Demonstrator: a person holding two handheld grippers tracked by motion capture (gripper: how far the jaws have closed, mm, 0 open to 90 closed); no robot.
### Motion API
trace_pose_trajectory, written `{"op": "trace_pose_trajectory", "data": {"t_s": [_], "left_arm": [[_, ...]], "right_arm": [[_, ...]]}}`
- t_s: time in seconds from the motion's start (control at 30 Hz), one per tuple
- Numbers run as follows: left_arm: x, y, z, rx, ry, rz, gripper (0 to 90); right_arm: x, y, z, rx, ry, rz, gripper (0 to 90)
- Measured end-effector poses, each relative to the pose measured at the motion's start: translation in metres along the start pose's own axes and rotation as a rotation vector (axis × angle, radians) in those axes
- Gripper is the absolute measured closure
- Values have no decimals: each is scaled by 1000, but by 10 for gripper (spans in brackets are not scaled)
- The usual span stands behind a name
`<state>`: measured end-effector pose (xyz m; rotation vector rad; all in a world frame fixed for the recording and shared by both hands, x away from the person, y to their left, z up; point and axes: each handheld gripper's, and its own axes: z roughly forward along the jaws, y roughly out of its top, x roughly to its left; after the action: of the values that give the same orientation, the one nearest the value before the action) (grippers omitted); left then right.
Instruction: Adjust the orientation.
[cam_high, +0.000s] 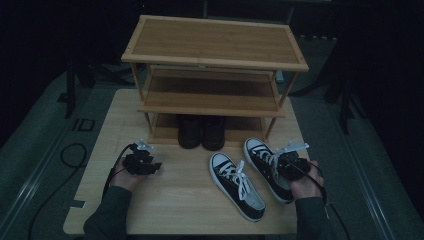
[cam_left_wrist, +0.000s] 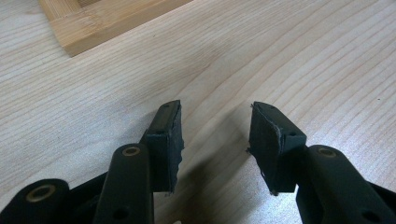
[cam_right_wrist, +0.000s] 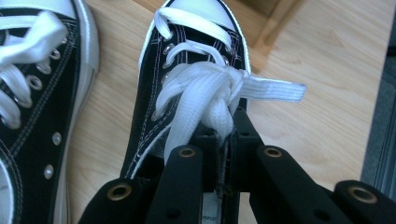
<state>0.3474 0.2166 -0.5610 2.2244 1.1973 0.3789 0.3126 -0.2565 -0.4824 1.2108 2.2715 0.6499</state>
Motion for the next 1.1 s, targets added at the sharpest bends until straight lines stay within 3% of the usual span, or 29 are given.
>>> {"op": "trace_pose_trajectory", "data": {"t_s": [0.33, 0.53, 0.67, 1.1], "left_arm": [[1, 0, 0, -1, -5, -4, 546], [1, 0, 0, -3, -10, -7, 546], [1, 0, 0, -4, -11, -8, 545], [1, 0, 0, -5, -13, -10, 543]], "right_arm": [[17, 10, 13, -83, 38, -86, 850], [25, 7, 25, -65, 78, -160, 850], [24, 2, 28, -49, 82, -175, 850], [18, -7, 26, -40, 153, -212, 848]]}}
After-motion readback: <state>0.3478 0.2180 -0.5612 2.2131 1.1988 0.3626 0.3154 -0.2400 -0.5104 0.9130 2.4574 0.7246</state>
